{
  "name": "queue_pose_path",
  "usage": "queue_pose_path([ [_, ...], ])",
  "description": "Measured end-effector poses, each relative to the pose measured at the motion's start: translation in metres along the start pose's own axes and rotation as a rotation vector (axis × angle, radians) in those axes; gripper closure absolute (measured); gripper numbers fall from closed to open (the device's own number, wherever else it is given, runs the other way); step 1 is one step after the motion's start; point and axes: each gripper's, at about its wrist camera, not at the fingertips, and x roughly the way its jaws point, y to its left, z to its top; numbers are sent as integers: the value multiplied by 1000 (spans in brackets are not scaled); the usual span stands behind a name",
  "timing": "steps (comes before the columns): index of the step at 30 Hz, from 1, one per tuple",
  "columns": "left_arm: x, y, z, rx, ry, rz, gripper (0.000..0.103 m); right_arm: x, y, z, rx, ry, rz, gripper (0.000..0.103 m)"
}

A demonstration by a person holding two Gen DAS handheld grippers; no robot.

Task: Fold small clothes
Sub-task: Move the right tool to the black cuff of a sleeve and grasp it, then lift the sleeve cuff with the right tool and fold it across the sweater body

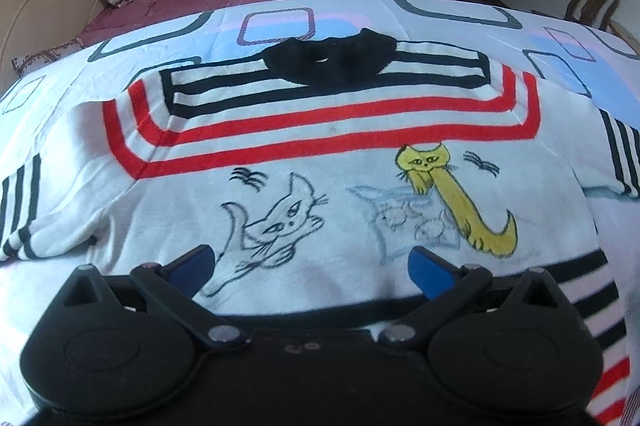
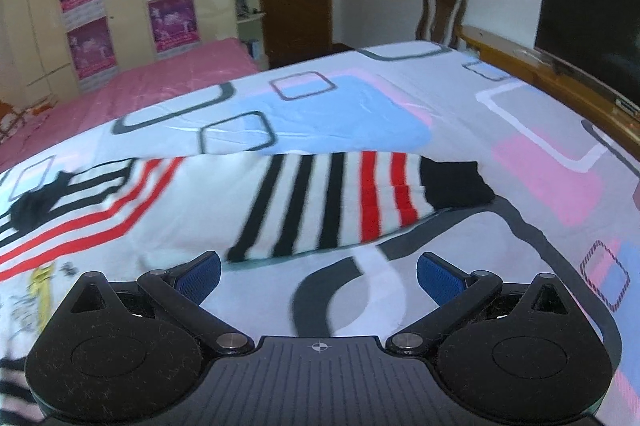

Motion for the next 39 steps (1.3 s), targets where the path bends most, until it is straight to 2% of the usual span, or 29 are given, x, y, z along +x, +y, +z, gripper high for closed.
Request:
queue_pose_path([
  [9,20,-19,12,-15,4,1,0,45,-68,12,130,33,-58,0],
  [16,32,-26,15,-11,3,-5,3,65,-106,17,245,40,-54,2],
  [18,34,-26,15,-9,4,-1,3,74,-114,19,276,51,-25,41],
  [23,37,-26,17,-6,2,3,5,92,-131,23,372,53,-24,42],
  [27,37,-24,20,2,-12,8,9,100,-134,29,372,30,-24,44],
  [28,38,-23,21,-1,-13,2,9,102,-133,30,363,23,-25,51],
  [29,38,-22,21,-7,-13,-1,9,106,-131,31,352,23,-20,76],
  [30,39,-20,22,-14,-11,-4,10,108,-131,32,356,29,-5,92],
  [34,39,-14,23,-23,-16,-5,12,108,-126,36,325,-8,0,95],
  [39,35,0,25,-34,-46,-62,18,83,-94,54,217,-107,52,96],
])
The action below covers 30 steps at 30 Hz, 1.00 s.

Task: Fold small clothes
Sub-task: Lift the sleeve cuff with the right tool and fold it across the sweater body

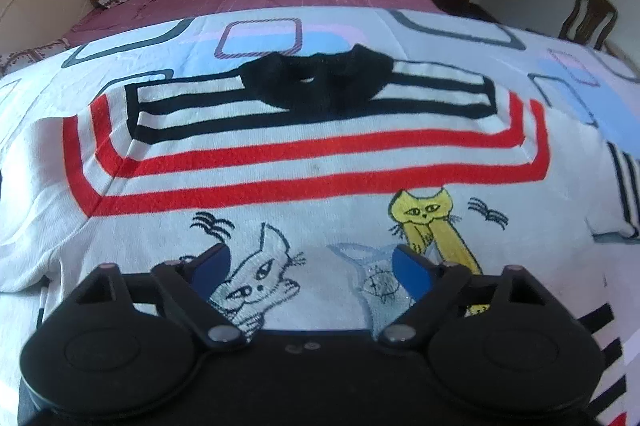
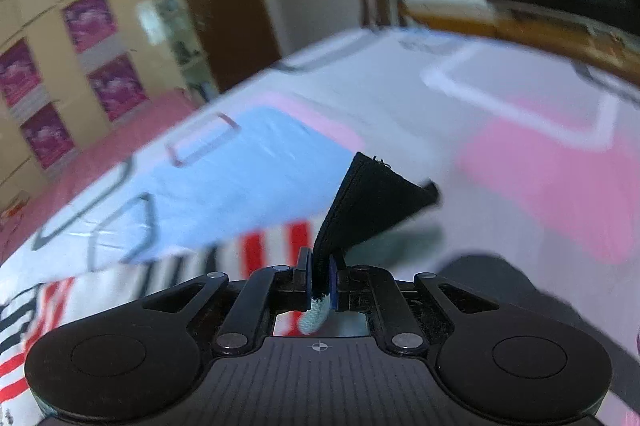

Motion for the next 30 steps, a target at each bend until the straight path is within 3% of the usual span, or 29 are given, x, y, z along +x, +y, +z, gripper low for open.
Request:
queue_pose_path([
  [8,-12,28,1,-21,-27,-19,21,-40,125,-12,-195,-38,269,96],
  [16,-29,78,-3,-62,-51,-14,21,-62,266,-90,-355,89,557,96],
  [20,-31,98,-5,-87,-50,-15,21,-55,312,-132,-426,197,620,96],
  [25,-30,103,-6,-87,-41,-63,19,-48,326,-160,-481,269,601,94],
  [26,-29,101,-5,-87,-36,-82,18,-50,325,-162,-483,274,604,80],
  [27,-29,99,-5,-89,-31,-103,17,-51,321,-159,-474,273,617,51],
  [28,-27,97,-5,-92,-24,-124,16,-52,317,-154,-469,257,615,35],
  [29,-25,93,-4,-97,-17,-146,16,-55,314,-151,-467,219,606,23],
  [30,-23,89,-3,-109,-8,-176,15,-61,309,-147,-469,186,604,23],
])
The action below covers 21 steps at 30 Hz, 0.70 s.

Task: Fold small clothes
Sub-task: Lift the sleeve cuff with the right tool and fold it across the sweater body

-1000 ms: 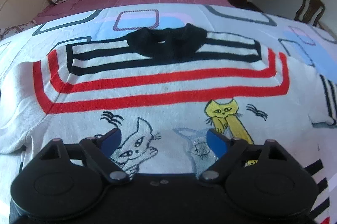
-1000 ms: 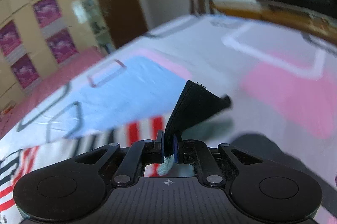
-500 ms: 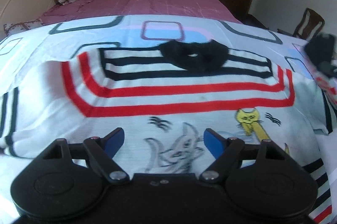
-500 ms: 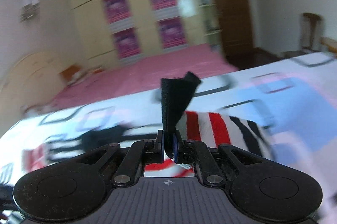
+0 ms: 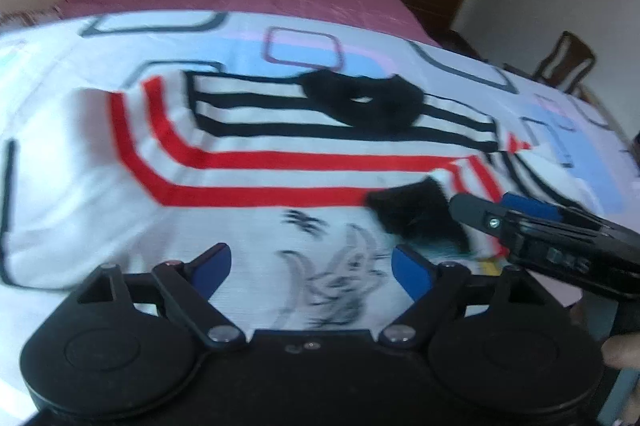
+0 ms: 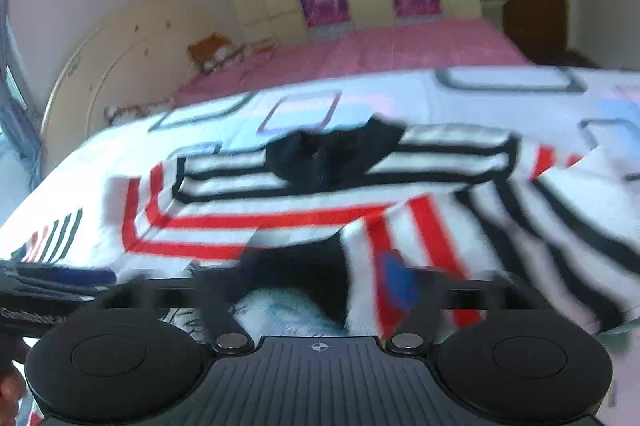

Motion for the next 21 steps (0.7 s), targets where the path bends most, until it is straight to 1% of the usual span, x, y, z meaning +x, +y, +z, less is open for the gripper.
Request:
queue_pose_path([
  [2,8,-7,2,-19,19,-42,14,-14,-7,4,3,-23,-21,24],
  [6,29,-27,3,-45,65,-117,15,-47,-32,0,-10,-61,-140,23],
  [9,47,-39,1,-52,89,-139,31,-67,-55,-12,-18,-65,-239,23],
  [11,52,-44,0,-49,59,-126,40,-74,-72,-21,-6,-49,-285,23],
  [12,53,-46,1,-49,54,-121,49,-76,-81,-26,10,-37,-305,24],
  [13,55,-47,1,-54,51,-119,62,-78,-89,-30,28,-30,-317,24],
  [14,56,-47,2,-60,46,-121,69,-79,-96,-34,49,-22,-329,24],
  [15,57,-48,1,-61,42,-123,82,-79,-102,-37,65,-15,-337,24],
  [16,57,-49,2,-59,40,-124,88,-77,-105,-39,75,-7,-341,24],
  [17,57,-49,1,-54,28,-132,91,-74,-108,-41,80,2,-340,24],
  [18,56,-50,2,-51,18,-137,93,-69,-110,-42,83,15,-332,38],
  [19,53,-50,4,-54,4,-141,95,-65,-112,-43,88,30,-321,47],
  [20,49,-50,7,-58,-12,-149,95,-59,-114,-44,103,44,-315,54],
  [21,43,-50,10,-62,-34,-159,95,-54,-116,-44,113,51,-311,54],
])
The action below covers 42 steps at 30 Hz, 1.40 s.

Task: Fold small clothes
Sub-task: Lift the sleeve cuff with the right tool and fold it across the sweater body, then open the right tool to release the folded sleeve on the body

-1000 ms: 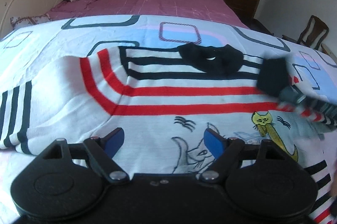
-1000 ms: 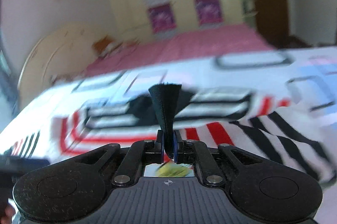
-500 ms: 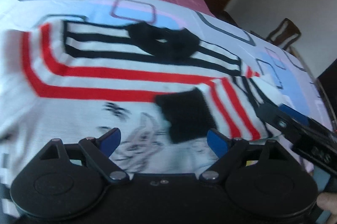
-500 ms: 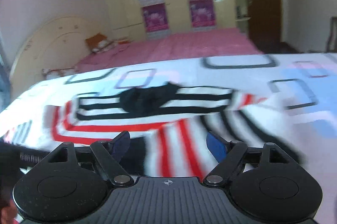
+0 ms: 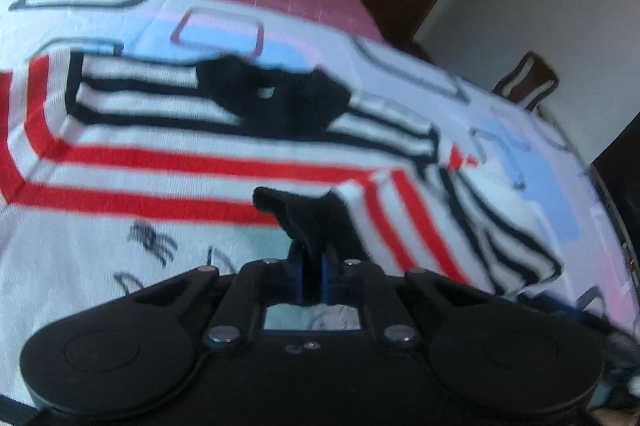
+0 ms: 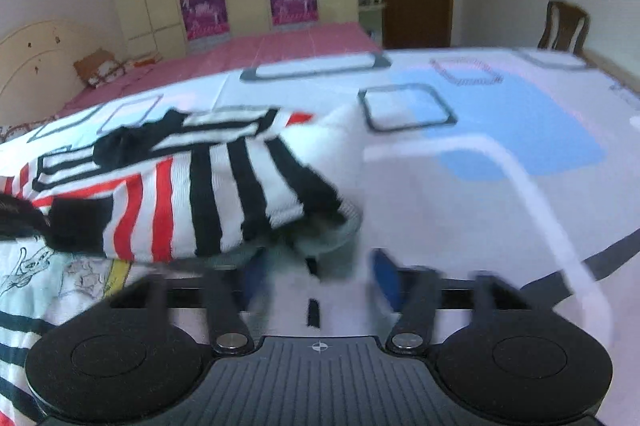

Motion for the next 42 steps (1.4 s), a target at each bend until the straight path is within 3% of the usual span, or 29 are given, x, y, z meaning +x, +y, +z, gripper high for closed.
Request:
queue_pose_path([
  [5,-36,1,26,-3,-115,-24,95,24,7,10,39,14,19,54],
  [9,-58,23,36,-15,-187,44,95,29,11,15,50,15,18,77],
  [11,-57,42,34,-35,-178,96,95,27,12,15,47,11,20,84],
  [16,-37,70,13,-87,-101,157,95,9,14,14,23,-49,15,87],
  [19,-24,72,0,-63,-68,190,95,18,13,4,-7,23,-2,87],
  [23,-23,71,2,-30,-61,212,95,7,4,3,-8,60,38,86],
  [25,-28,69,2,-18,-71,230,86,-5,-2,6,2,61,58,79],
  [27,-39,66,3,-20,-113,249,81,-18,-9,12,21,15,65,41],
  [31,-56,53,12,5,-172,218,81,-12,-11,37,8,-40,74,39],
  [36,-37,32,17,43,-135,174,81,40,-6,69,-1,-16,87,39],
  [41,-5,26,16,72,-85,197,81,92,-2,88,16,34,104,39],
  [42,0,27,14,73,-77,208,81,100,-1,91,24,37,108,45],
])
